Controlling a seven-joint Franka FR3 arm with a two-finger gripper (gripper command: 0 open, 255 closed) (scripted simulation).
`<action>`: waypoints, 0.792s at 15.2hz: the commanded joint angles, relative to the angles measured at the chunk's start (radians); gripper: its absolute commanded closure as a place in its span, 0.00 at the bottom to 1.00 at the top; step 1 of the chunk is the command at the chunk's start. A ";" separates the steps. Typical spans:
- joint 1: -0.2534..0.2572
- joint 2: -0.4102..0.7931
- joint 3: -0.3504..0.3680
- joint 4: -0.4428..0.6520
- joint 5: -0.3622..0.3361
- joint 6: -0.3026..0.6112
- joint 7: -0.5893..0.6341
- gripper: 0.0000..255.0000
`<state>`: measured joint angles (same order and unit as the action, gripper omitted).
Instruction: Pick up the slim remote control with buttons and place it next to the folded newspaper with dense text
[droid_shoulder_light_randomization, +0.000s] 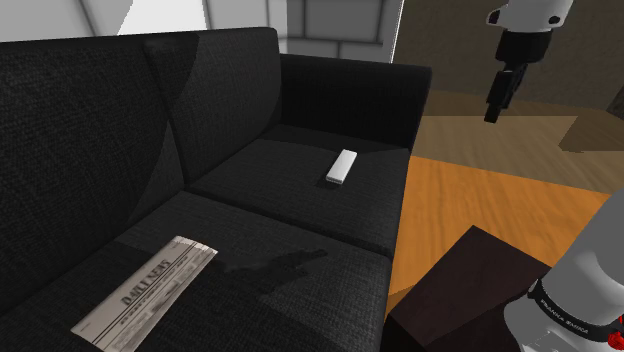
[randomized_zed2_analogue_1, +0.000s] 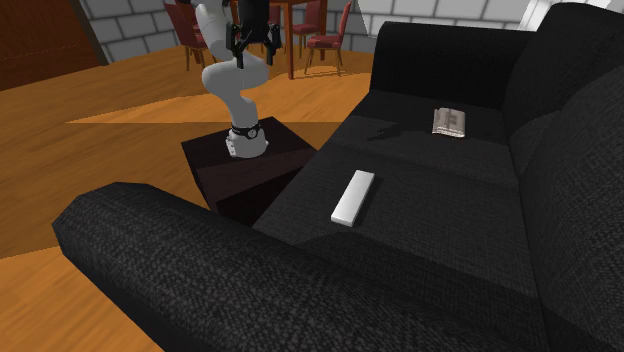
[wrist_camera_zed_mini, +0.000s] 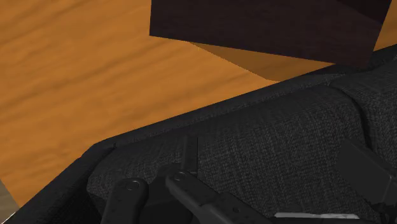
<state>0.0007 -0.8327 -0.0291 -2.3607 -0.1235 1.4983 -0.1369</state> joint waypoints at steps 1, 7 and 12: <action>0.000 0.000 0.000 0.000 0.000 0.000 0.000 0.00; -0.024 0.143 0.081 -0.029 0.082 0.172 0.225 0.00; -0.047 0.298 0.141 -0.008 0.127 0.314 0.402 0.00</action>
<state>-0.0422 -0.5635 0.0995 -2.3645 -0.0057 1.7765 0.2251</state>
